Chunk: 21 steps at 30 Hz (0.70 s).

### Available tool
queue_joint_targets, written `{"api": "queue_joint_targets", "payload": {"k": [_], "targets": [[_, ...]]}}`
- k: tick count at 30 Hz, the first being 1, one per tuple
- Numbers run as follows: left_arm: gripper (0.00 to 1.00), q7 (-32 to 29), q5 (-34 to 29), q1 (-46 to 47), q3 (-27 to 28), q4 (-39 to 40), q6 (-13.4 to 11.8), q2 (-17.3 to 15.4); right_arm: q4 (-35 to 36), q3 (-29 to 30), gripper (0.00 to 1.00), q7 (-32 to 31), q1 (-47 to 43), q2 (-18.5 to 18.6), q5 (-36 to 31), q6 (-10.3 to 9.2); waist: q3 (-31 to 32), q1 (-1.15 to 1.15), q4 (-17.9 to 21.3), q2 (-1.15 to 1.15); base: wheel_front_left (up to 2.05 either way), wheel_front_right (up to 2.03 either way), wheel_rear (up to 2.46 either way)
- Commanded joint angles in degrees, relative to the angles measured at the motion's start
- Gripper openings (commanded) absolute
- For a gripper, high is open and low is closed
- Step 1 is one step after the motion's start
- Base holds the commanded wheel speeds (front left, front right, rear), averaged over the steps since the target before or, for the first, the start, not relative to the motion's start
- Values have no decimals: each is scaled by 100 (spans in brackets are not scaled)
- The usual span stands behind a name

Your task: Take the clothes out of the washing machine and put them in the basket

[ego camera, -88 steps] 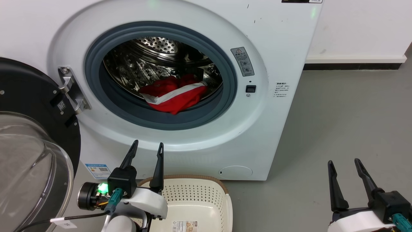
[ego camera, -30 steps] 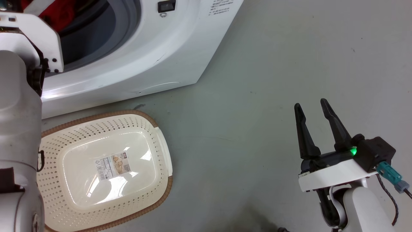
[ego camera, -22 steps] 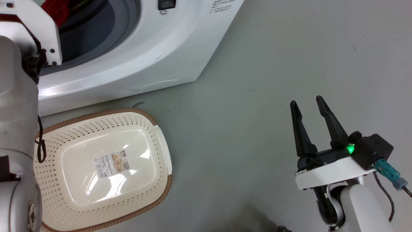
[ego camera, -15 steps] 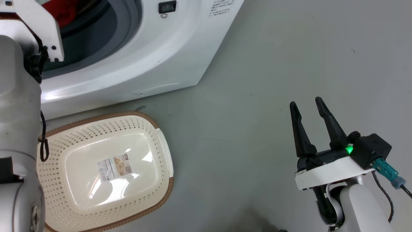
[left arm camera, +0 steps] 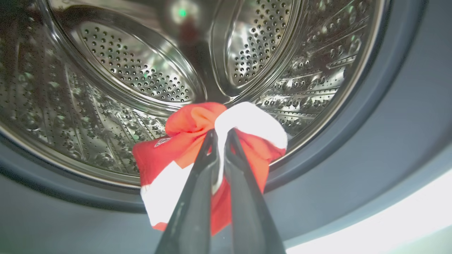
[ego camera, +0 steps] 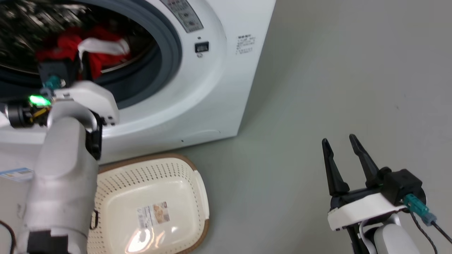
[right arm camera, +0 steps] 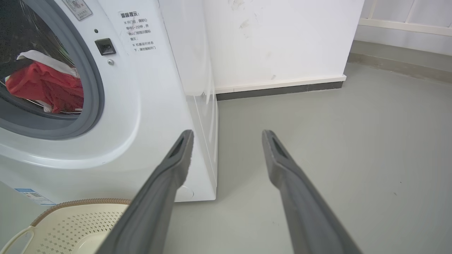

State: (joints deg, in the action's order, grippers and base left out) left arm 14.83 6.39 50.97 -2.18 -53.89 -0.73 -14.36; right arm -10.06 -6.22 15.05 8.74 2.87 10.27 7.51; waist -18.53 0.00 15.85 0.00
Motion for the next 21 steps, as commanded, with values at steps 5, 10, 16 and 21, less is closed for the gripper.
{"api": "queue_joint_targets", "payload": {"k": [5, 10, 16, 21], "targets": [[0, 40, 163, -1083, 191, 1134, 25, 210, -48, 55, 100, 18, -310, 2, -161, -4, 864, 0, -368, 0, 0, 0, 0], [0, 38, 213, -2009, 329, 2175, 62, 341, -46, 154, 100, 18, -525, 2, -284, -4, 1216, 0, -502, 0, 0, 0, 0], [0, 39, 204, -3057, 369, 3310, 80, 578, -18, 342, 100, 17, -748, 2, -407, -4, 1484, 0, -663, 0, 0, 0, 0], [0, 38, 140, -3946, 291, 4194, 90, 763, -2, 499, 100, 17, -947, 1, -460, -4, 1688, 0, -810, 0, 0, 0, 0]]}}
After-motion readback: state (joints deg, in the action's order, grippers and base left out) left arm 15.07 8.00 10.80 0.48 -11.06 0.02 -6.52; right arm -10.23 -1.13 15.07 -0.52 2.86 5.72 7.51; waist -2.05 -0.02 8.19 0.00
